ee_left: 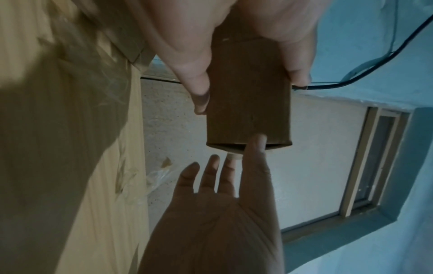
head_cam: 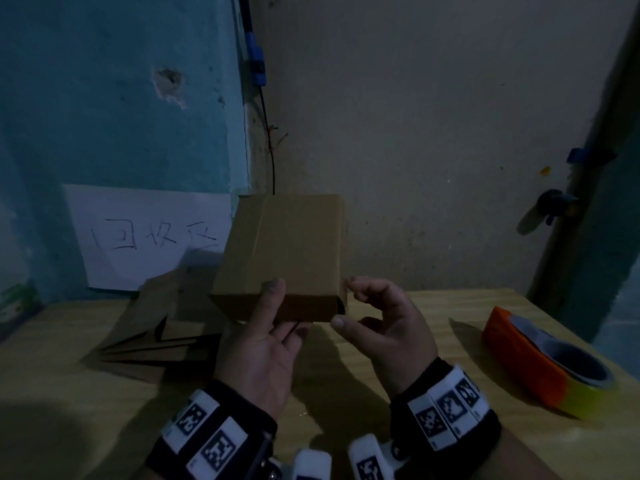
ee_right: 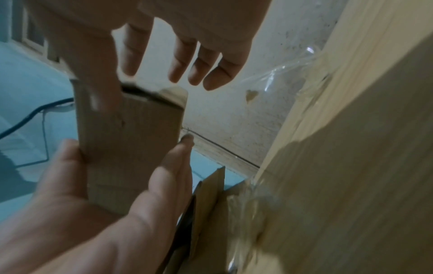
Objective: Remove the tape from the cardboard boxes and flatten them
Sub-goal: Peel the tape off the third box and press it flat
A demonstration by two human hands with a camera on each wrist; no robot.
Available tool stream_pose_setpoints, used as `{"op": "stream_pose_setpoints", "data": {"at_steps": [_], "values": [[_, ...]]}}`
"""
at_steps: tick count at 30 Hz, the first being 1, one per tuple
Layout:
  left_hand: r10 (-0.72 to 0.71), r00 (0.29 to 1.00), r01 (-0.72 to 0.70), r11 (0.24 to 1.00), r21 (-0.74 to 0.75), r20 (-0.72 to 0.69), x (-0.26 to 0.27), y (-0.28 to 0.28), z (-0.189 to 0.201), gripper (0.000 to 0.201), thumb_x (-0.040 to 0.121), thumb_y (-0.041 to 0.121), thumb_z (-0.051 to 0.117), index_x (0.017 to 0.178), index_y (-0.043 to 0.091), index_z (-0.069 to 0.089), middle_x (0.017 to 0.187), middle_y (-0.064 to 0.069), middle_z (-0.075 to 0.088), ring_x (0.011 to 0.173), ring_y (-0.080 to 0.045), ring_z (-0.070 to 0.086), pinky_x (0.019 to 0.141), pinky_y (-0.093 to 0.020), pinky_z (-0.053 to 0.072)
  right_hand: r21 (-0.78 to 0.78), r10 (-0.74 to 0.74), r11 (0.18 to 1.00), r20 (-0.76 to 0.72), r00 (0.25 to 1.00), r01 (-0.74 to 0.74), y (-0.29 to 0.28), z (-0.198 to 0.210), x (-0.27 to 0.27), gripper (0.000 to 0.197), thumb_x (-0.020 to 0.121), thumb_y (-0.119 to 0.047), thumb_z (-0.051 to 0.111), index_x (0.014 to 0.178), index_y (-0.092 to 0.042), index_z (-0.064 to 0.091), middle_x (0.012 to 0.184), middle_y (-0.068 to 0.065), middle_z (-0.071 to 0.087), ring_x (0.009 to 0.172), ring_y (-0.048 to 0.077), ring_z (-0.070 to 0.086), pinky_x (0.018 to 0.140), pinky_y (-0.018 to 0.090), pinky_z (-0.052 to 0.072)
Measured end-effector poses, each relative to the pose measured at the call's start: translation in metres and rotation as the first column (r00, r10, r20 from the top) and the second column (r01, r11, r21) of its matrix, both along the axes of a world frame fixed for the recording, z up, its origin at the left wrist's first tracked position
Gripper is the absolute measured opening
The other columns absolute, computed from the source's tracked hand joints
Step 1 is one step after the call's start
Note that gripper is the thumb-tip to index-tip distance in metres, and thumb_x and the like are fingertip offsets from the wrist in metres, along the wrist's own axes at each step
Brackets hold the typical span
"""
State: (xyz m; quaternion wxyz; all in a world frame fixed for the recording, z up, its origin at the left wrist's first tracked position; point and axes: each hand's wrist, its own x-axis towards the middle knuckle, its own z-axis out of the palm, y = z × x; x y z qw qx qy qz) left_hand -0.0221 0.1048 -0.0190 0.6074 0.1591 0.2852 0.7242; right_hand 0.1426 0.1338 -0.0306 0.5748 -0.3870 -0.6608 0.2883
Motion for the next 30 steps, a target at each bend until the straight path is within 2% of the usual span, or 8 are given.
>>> {"op": "stream_pose_setpoints", "data": {"at_steps": [5, 9, 14, 18, 23, 25, 28, 30], "values": [[-0.026, 0.999, 0.026, 1.0, -0.014, 0.044, -0.001, -0.002, 0.005, 0.054, 0.075, 0.031, 0.079, 0.12, 0.015, 0.055, 0.119, -0.016, 0.064, 0.099, -0.027, 0.063, 0.09, -0.041, 0.051, -0.014, 0.016, 1.0, -0.142, 0.99, -0.018, 0.001, 0.002, 0.004, 0.015, 0.083, -0.009, 0.076, 0.08, -0.024, 0.073, 0.092, -0.006, 0.074, 0.086, 0.008, 0.069, 0.073, 0.027, 0.058], [-0.025, 1.0, 0.025, 1.0, -0.006, 0.001, -0.003, -0.003, 0.004, 0.058, 0.074, 0.03, 0.079, 0.125, 0.015, 0.057, 0.118, -0.019, 0.071, 0.106, -0.03, 0.067, 0.082, -0.041, 0.055, -0.062, 0.02, 0.998, -0.208, 0.978, -0.034, -0.002, 0.006, 0.005, 0.005, 0.087, -0.009, 0.071, 0.084, -0.013, 0.07, 0.084, 0.004, 0.072, 0.074, 0.012, 0.067, 0.067, 0.021, 0.058], [-0.006, 0.994, 0.007, 1.0, 0.008, -0.105, -0.013, -0.004, 0.002, 0.069, 0.074, 0.035, 0.081, 0.135, 0.013, 0.059, 0.128, -0.02, 0.072, 0.116, -0.037, 0.071, 0.096, -0.051, 0.057, -0.15, -0.039, 0.988, -0.473, 0.88, -0.037, 0.01, 0.009, 0.015, 0.01, 0.089, -0.009, 0.068, 0.082, -0.015, 0.071, 0.079, 0.005, 0.072, 0.079, 0.022, 0.067, 0.069, 0.035, 0.054], [-0.013, 0.993, 0.013, 1.0, -0.007, -0.114, -0.017, -0.004, -0.001, 0.076, 0.072, 0.041, 0.088, 0.138, 0.019, 0.059, 0.136, -0.019, 0.068, 0.12, -0.042, 0.067, 0.1, -0.065, 0.053, -0.18, -0.039, 0.977, -0.672, 0.74, -0.112, 0.016, 0.012, 0.024, 0.007, 0.077, -0.013, 0.072, 0.082, -0.014, 0.068, 0.075, 0.003, 0.07, 0.073, 0.017, 0.064, 0.067, 0.034, 0.046], [0.024, 0.99, -0.022, 1.0, 0.009, -0.137, -0.02, -0.005, 0.004, 0.048, 0.079, 0.045, 0.073, 0.121, 0.024, 0.063, 0.118, -0.014, 0.076, 0.103, -0.032, 0.072, 0.068, -0.043, 0.059, -0.271, -0.151, 0.957, -0.775, 0.614, -0.106, 0.023, 0.013, 0.04, 0.009, 0.094, -0.006, 0.063, 0.089, -0.014, 0.065, 0.075, 0.002, 0.067, 0.069, 0.016, 0.061, 0.065, 0.032, 0.043], [0.061, 0.99, -0.059, 0.998, 0.019, -0.129, -0.024, -0.002, 0.005, 0.033, 0.088, 0.046, 0.069, 0.114, 0.026, 0.065, 0.109, -0.01, 0.079, 0.099, -0.028, 0.072, 0.071, -0.042, 0.057, -0.288, -0.178, 0.951, -0.808, 0.562, -0.113, 0.025, 0.015, 0.049, 0.007, 0.094, -0.006, 0.064, 0.092, -0.013, 0.066, 0.075, 0.002, 0.068, 0.067, 0.015, 0.061, 0.064, 0.031, 0.043], [0.048, 0.988, -0.044, 0.999, 0.026, -0.146, -0.027, 0.003, 0.005, 0.026, 0.097, 0.047, 0.058, 0.106, 0.025, 0.066, 0.134, -0.011, 0.067, 0.1, -0.022, 0.069, 0.083, -0.044, 0.053, -0.283, -0.172, 0.951, -0.816, 0.551, -0.123, 0.024, 0.014, 0.053, 0.007, 0.092, -0.006, 0.066, 0.093, -0.013, 0.066, 0.074, 0.002, 0.069, 0.066, 0.015, 0.064, 0.063, 0.031, 0.047], [0.073, 0.987, -0.072, 0.997, 0.009, -0.14, -0.024, 0.004, 0.005, 0.027, 0.1, 0.047, 0.055, 0.106, 0.024, 0.066, 0.135, -0.008, 0.063, 0.099, -0.02, 0.069, 0.082, -0.042, 0.052, -0.248, -0.113, 0.952, -0.829, 0.548, -0.178, 0.023, 0.012, 0.05, 0.006, 0.09, -0.007, 0.067, 0.09, -0.014, 0.067, 0.076, 0.003, 0.069, 0.067, 0.017, 0.065, 0.061, 0.031, 0.049]]}}
